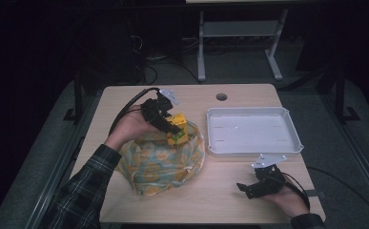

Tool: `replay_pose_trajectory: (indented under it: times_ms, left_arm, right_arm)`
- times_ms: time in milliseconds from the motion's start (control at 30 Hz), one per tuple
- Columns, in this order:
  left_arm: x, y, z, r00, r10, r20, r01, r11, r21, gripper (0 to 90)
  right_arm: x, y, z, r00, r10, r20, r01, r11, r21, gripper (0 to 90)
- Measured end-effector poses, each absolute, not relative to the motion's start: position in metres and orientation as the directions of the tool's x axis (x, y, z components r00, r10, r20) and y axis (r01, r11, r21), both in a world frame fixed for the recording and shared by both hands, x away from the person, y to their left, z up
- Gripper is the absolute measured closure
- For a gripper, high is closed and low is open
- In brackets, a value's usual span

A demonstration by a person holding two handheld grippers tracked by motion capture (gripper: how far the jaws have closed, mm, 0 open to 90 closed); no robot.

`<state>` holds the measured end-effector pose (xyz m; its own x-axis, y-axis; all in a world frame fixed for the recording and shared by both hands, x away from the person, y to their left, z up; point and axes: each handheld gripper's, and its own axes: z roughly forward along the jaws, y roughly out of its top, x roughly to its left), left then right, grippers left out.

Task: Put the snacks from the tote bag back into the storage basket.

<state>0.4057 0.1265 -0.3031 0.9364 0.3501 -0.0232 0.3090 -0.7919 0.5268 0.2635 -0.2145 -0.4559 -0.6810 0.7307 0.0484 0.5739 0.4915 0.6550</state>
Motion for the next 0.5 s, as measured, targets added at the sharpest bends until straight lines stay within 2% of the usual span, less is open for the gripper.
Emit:
replay_pose_trajectory:
  times_ms: [500]
  left_arm:
    - [0.409,0.088,-0.305,0.946,0.324,-0.033,0.289,-0.789,0.541,50.5]
  right_arm:
    - [0.264,-0.212,-0.456,-0.686,0.726,0.053,0.572,0.493,0.655,6.3]
